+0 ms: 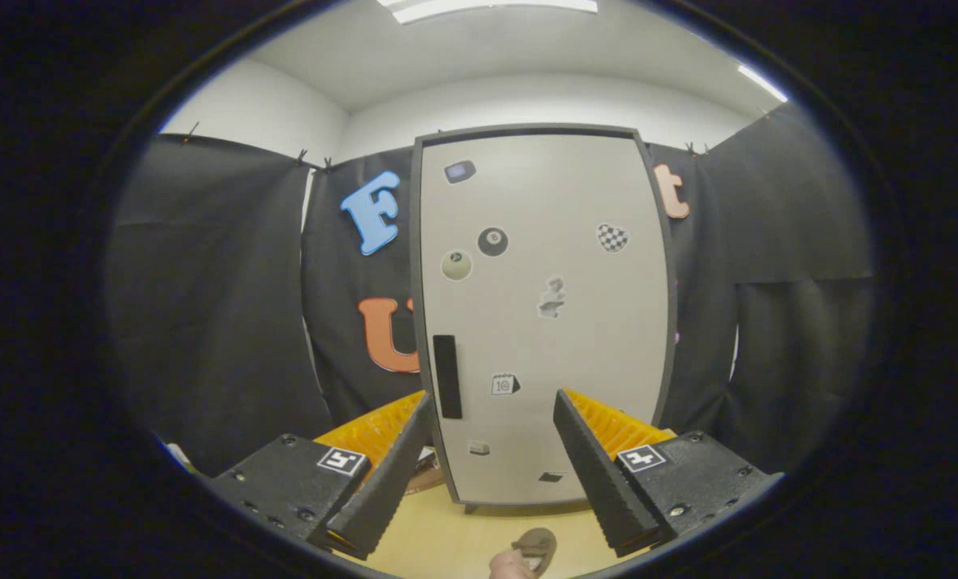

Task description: Open the shoe cabinet door, grab the shoes and put them into the shoe cabinet, then close the shoe cabinet door.

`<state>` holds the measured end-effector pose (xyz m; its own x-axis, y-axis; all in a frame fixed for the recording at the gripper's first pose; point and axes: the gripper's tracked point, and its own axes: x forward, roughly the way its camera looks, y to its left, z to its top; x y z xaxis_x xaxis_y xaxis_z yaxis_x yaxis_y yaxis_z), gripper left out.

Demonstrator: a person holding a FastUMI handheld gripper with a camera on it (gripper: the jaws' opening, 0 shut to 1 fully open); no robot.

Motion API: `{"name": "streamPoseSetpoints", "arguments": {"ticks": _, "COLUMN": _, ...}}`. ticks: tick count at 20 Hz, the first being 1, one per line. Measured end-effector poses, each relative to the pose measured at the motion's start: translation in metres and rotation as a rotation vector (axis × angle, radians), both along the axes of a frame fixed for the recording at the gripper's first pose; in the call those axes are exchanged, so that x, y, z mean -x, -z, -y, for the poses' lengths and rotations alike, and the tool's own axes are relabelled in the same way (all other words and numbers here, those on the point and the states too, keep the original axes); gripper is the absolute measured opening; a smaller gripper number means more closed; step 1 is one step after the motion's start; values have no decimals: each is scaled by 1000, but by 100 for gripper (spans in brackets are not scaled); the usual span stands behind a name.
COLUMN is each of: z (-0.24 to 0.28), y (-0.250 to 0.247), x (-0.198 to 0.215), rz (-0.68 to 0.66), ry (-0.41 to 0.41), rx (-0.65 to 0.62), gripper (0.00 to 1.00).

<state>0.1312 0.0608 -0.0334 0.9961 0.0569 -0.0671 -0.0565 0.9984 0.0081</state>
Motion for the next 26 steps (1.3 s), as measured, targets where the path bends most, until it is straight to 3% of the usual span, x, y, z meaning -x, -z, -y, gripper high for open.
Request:
{"name": "streamPoseSetpoints", "arguments": {"ticks": 7, "z": -53, "y": 26, "x": -108, "rz": -36, "ry": -62, "rx": 62, "gripper": 99}}
{"name": "streamPoseSetpoints", "arguments": {"ticks": 13, "z": -49, "y": 35, "x": -168, "rz": -44, "ry": -1, "rx": 83, "gripper": 98}}
{"name": "streamPoseSetpoints", "arguments": {"ticks": 17, "z": -48, "y": 41, "x": -189, "rz": -89, "ry": 6, "rx": 15, "gripper": 85}}
{"name": "streamPoseSetpoints", "arguments": {"ticks": 20, "z": -51, "y": 43, "x": -194, "rz": -100, "ry": 14, "rx": 26, "gripper": 41}}
{"name": "streamPoseSetpoints", "arguments": {"ticks": 23, "z": -50, "y": 44, "x": -194, "rz": -98, "ry": 16, "rx": 32, "gripper": 36}}
{"name": "streamPoseSetpoints", "arguments": {"ticks": 26, "z": -50, "y": 44, "x": -189, "rz": -110, "ry": -46, "rx": 37, "gripper": 32}}
